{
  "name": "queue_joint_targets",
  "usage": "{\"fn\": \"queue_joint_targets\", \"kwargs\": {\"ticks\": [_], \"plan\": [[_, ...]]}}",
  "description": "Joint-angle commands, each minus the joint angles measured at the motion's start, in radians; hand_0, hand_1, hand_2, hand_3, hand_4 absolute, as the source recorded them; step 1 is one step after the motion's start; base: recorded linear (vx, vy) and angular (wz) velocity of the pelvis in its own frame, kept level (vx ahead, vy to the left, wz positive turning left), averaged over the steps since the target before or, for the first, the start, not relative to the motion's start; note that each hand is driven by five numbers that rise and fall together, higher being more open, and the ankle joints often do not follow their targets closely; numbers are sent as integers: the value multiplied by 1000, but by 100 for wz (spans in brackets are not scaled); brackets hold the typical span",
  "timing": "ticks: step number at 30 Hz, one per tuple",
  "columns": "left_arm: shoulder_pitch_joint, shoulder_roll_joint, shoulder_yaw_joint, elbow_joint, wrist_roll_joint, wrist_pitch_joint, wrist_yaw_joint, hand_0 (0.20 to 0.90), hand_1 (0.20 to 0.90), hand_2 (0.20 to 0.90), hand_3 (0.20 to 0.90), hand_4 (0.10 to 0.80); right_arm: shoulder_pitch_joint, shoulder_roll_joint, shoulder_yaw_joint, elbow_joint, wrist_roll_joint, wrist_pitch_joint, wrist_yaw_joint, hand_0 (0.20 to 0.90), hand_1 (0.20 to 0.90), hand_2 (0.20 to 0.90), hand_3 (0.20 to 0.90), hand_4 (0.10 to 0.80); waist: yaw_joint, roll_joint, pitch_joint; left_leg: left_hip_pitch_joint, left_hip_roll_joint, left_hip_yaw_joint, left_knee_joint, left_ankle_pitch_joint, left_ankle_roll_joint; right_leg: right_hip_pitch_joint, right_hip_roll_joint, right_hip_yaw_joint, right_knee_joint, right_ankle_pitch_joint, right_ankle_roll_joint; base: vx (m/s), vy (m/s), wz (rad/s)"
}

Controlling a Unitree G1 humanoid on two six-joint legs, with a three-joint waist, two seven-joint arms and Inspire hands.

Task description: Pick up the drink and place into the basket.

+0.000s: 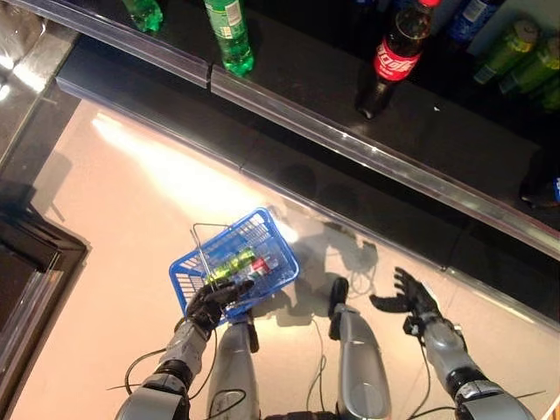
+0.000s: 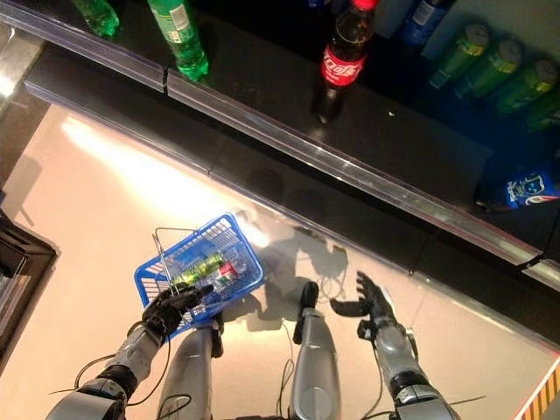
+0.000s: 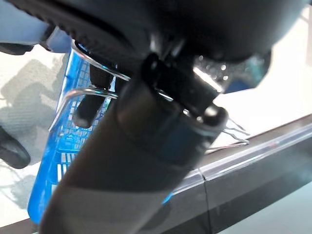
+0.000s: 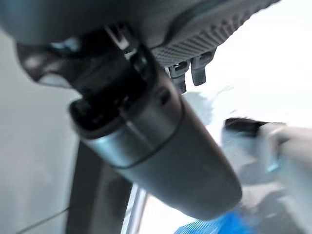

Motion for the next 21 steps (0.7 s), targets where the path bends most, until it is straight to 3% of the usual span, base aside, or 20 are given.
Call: {"fn": "queue_joint_targets", "kwargs": {"ticks": [1,9,21], "plan": [[38,72,36,-88,-8,-132,-11,300,300,300,200,100,59,-39,31,-167,-6,-75,-61,900,900,900,900,800,11,-26,-111,-55,9,-13,95,-20,36,-10,-20,69,-12,21,34,-9,-19,4],[86,82,42,-141,6,-127,2,300,300,300,200,100,78,-86,85,-615,-191,-44,-52,900,900,900,900,800,6,-46,-102,-31,7,-1,73,-13,37,20,-27,56,-47,37,50,3,-24,4],[100,74,54,-146,-12,-136,-16,300,300,300,200,100,45,-199,32,-928,-214,-90,-62,900,900,900,900,800,-5,-31,-76,-5,6,11,69,-14,37,48,-35,59,-50,28,52,21,31,3]]}}
